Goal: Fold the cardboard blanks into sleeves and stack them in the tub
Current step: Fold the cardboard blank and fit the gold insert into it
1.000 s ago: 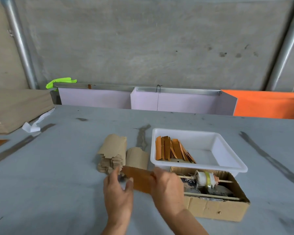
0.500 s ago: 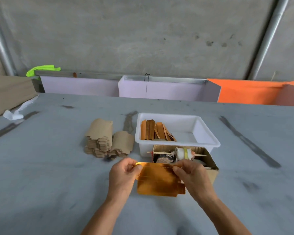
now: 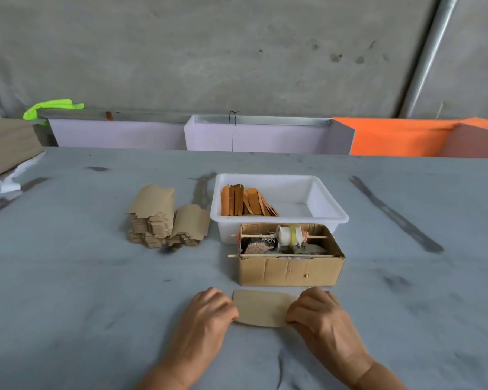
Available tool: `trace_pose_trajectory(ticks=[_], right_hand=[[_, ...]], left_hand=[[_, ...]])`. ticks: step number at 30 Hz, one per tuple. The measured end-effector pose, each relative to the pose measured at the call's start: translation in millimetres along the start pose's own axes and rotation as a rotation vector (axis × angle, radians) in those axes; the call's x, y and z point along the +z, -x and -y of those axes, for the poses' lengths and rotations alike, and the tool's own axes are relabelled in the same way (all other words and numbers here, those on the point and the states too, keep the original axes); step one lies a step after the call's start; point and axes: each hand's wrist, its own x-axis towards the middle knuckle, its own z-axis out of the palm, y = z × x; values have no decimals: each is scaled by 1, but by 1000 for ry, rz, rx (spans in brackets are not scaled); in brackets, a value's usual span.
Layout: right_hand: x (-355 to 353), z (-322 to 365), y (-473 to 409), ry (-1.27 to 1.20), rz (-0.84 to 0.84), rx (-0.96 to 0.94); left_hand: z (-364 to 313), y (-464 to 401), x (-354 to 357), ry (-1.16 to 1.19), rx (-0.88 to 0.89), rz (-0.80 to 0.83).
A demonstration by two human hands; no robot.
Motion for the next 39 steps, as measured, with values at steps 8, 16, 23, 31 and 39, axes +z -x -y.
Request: trace_pose_trajectory(ticks=[8,16,23,31,39], right_hand=[[-1,5,7,-27,142,66],[6,4,15,-255,140,273],[19,4,6,-257,191,601],[17,5,-7,-174,270,757],[15,7,-12,-110,277,792]], left_hand=[[-10,3,-2,5,-47,96],[-7,11,5,176,-245,174],[-10,3,19,90,-562,254],[-10,-14,24,51,-804,399],[-11,-16,25,46,-872,383]])
